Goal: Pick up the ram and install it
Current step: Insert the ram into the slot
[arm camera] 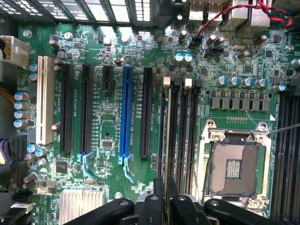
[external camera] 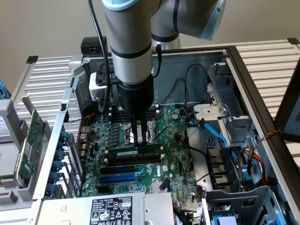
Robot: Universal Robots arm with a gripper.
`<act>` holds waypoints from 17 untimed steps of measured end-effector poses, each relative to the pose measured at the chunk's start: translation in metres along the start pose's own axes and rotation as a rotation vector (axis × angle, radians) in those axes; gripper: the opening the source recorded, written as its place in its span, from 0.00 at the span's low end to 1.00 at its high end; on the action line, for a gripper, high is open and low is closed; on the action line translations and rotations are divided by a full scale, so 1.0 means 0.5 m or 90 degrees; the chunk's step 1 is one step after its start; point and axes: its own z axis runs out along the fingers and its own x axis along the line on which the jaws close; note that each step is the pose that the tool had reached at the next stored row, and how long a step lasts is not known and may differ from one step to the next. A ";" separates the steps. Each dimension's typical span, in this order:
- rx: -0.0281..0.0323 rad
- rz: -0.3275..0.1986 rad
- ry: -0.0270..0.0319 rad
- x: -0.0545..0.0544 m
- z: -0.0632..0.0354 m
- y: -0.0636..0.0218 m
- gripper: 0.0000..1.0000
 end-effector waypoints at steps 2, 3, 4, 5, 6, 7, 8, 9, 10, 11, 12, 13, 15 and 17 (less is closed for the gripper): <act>-0.0072 0.000 -0.0010 0.000 0.000 -0.003 0.14; -0.0113 0.000 -0.0013 0.000 0.000 -0.004 0.14; -0.0168 0.000 -0.0013 0.000 0.000 -0.004 0.14; -0.0204 0.000 -0.0013 0.000 0.000 -0.004 0.14; -0.0222 0.000 -0.0013 0.000 0.000 -0.004 0.14; -0.0225 0.000 -0.0013 0.000 0.000 -0.004 0.14; -0.0225 0.000 -0.0015 0.000 0.000 -0.004 0.14; -0.0225 0.000 -0.0019 0.000 0.000 -0.004 0.14; -0.0223 0.000 -0.0021 0.000 0.000 -0.004 0.14; -0.0223 0.000 -0.0021 -0.001 0.000 -0.004 0.14; -0.0224 0.000 -0.0020 -0.002 0.000 -0.004 0.14; -0.0224 0.000 -0.0020 -0.002 0.000 -0.004 0.14; -0.0224 0.000 -0.0019 -0.002 0.000 -0.004 0.14; -0.0224 0.000 -0.0019 -0.002 0.000 -0.004 0.14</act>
